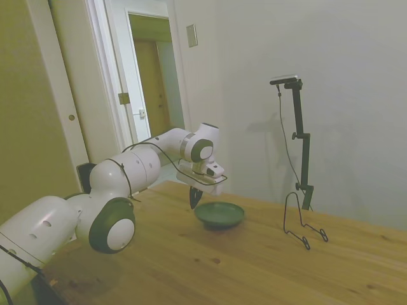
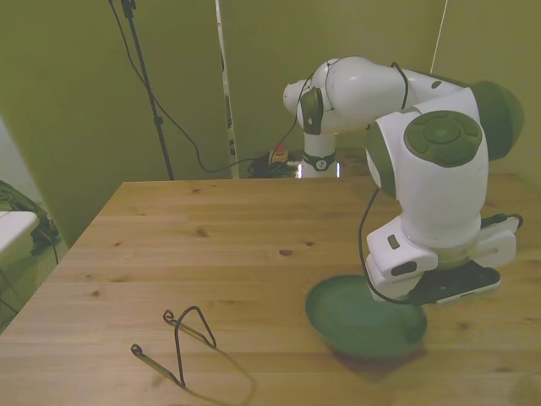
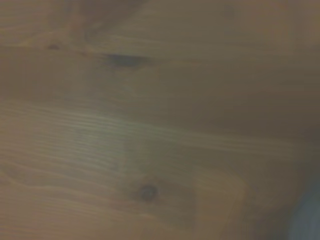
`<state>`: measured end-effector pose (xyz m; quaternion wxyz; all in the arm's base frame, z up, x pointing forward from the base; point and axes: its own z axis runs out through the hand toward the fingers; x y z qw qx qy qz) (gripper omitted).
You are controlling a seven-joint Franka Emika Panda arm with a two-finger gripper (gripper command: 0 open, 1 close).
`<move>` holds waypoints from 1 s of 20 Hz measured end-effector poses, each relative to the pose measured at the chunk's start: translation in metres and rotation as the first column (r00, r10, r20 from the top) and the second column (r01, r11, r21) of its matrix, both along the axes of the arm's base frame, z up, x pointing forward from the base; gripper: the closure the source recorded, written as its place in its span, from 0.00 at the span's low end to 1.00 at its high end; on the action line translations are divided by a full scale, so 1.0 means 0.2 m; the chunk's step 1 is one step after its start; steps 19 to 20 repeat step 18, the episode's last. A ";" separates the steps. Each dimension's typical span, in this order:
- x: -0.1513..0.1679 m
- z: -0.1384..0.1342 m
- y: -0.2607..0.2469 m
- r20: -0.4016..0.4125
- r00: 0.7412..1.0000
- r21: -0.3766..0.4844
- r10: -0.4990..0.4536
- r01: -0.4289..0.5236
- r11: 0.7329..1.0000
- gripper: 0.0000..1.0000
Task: Unload the plate
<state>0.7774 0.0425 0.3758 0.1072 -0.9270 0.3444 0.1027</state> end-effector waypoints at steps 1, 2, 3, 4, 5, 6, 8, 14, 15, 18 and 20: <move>0.00 0.02 0.00 0.010 1.000 0.000 -0.001 0.001 1.000 0.00; 0.00 0.05 -0.01 0.018 1.000 0.000 -0.001 0.001 1.000 0.00; 0.00 0.08 0.00 0.027 1.000 0.000 0.000 0.000 1.000 0.00; -0.01 0.12 0.00 0.036 0.999 0.000 0.002 -0.001 1.000 0.00; -0.01 0.15 0.00 0.045 0.999 0.000 0.003 -0.003 1.000 0.00; -0.01 0.18 0.00 0.052 0.999 -0.001 0.005 -0.005 1.000 0.00; -0.02 0.21 0.01 0.059 0.998 -0.001 0.007 -0.007 1.000 0.00; -0.05 0.33 0.01 0.068 0.997 -0.004 0.024 -0.024 1.000 0.00; -0.07 0.38 0.01 0.069 0.997 -0.005 0.032 -0.031 0.999 0.00; -0.14 0.59 0.02 0.073 0.996 -0.009 0.055 -0.055 0.998 0.00; -0.14 0.59 0.02 0.073 0.996 -0.009 0.055 -0.055 0.998 0.00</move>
